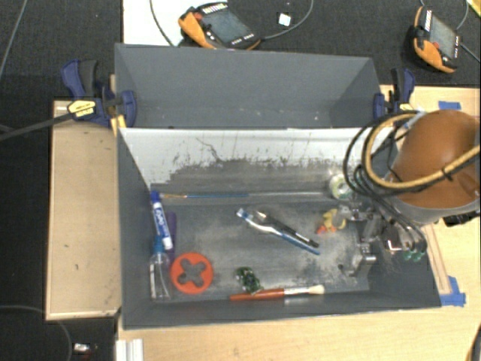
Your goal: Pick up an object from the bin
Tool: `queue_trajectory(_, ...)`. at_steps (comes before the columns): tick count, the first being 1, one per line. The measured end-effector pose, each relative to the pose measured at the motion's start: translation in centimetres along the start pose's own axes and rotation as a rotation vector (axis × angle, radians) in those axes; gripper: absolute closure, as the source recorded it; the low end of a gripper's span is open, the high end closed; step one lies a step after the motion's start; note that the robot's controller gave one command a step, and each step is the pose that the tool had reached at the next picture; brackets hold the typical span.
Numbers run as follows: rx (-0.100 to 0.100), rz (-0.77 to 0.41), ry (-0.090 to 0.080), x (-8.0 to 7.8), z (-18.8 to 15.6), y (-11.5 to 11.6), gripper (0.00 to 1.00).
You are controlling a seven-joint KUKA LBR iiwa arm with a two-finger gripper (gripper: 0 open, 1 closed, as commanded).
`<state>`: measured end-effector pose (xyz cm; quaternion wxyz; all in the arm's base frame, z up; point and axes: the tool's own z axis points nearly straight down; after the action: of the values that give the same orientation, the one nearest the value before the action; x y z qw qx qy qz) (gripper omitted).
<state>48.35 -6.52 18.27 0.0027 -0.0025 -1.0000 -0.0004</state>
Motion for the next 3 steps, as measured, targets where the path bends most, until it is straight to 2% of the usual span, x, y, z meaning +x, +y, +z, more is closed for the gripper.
queue_trajectory(1, 0.001, -0.005, -0.008, -0.2, -0.4, 0.0, 0.00)
queue_trajectory(2, -0.001, 0.238, -0.010, -4.1, 8.4, 3.4, 0.00)
queue_trajectory(3, -0.001, 0.262, -0.013, -4.5, 5.6, 3.7, 0.00)
